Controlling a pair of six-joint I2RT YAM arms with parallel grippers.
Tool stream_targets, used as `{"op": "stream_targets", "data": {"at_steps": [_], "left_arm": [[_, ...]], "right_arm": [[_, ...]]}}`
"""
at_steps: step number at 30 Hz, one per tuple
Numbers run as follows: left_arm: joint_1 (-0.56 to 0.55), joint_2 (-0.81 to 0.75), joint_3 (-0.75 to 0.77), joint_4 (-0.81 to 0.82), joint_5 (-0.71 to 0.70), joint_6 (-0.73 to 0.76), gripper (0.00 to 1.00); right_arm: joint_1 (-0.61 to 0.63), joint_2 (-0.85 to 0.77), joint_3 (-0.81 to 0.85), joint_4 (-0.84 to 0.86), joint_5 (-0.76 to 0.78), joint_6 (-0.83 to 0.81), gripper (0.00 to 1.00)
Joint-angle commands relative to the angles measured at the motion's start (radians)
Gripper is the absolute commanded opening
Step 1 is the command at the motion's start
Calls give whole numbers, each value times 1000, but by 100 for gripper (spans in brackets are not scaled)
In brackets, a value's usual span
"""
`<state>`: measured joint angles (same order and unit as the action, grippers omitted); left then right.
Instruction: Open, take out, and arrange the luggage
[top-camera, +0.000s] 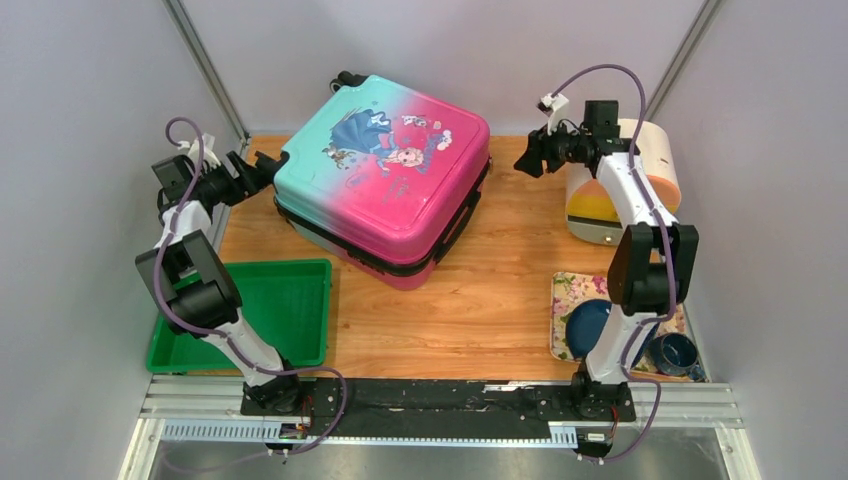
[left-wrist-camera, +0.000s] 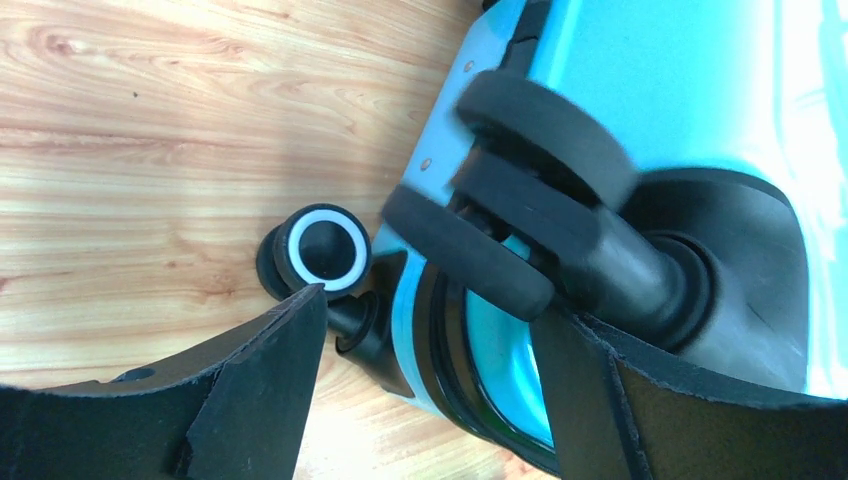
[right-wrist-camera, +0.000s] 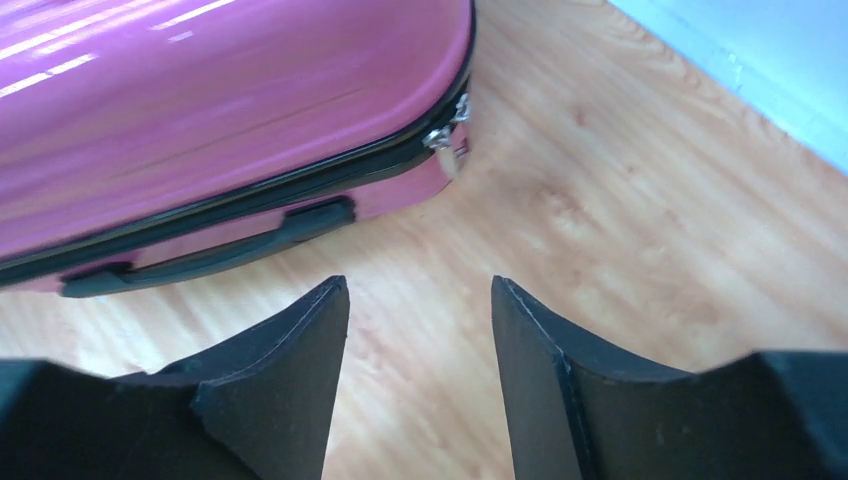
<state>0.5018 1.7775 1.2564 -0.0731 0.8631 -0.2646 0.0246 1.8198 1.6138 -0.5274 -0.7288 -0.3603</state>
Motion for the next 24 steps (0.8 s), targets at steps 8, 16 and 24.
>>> {"op": "stream_targets", "data": {"at_steps": [8, 16, 24], "left_arm": [[-23, -180, -95, 0, 157, 186, 84], [-22, -193, -97, -63, 142, 263, 84], [-20, -164, -68, -54, 137, 284, 84]], "right_arm": [[15, 272, 167, 93, -250, -295, 58], [44, 348, 186, 236, -189, -330, 56], [44, 384, 182, 290, -190, -476, 52]]}}
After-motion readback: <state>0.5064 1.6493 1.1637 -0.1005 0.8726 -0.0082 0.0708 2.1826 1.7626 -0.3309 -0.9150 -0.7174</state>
